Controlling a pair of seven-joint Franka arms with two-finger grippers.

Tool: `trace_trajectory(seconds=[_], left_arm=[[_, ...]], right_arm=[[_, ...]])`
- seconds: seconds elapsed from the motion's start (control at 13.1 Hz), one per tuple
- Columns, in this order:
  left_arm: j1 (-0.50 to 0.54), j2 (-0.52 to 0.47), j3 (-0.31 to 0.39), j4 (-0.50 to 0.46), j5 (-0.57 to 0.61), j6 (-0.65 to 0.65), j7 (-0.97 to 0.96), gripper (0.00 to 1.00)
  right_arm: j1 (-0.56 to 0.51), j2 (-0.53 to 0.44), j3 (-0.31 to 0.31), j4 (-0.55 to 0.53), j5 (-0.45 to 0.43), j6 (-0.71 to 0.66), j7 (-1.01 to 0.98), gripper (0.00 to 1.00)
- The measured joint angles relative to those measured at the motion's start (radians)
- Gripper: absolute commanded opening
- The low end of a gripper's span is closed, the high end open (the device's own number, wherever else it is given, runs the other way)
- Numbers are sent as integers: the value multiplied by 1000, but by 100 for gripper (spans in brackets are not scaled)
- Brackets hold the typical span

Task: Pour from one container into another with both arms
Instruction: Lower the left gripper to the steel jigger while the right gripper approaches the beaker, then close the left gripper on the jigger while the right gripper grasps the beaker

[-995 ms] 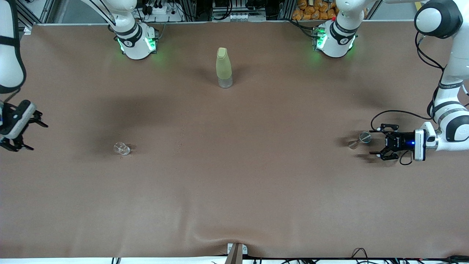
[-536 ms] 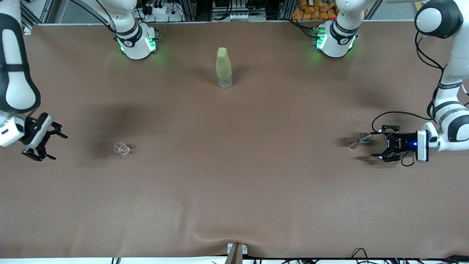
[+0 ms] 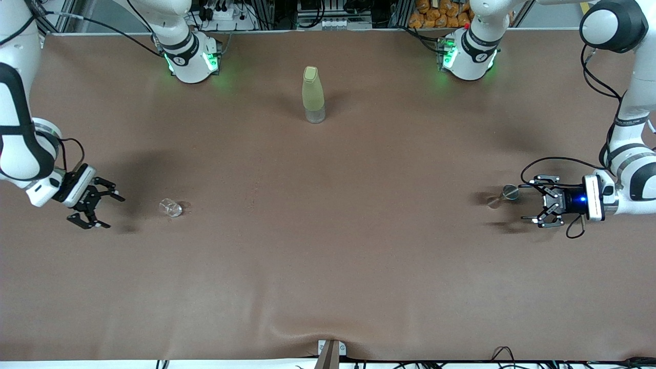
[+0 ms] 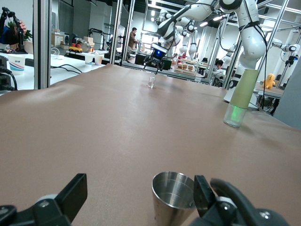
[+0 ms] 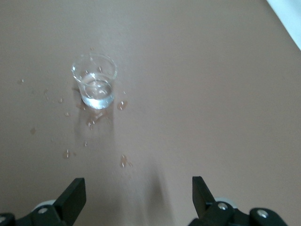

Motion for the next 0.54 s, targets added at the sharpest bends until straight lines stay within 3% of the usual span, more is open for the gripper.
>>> trace_trajectory(seconds=[0.23, 0.54], left_arm=[[13, 1, 1, 0, 0, -6, 19, 100], [39, 23, 3, -10, 0, -19, 113, 100]], right_arm=[[0, 56, -23, -1, 109, -102, -101, 100], [0, 87, -55, 0, 156, -265, -117, 100]])
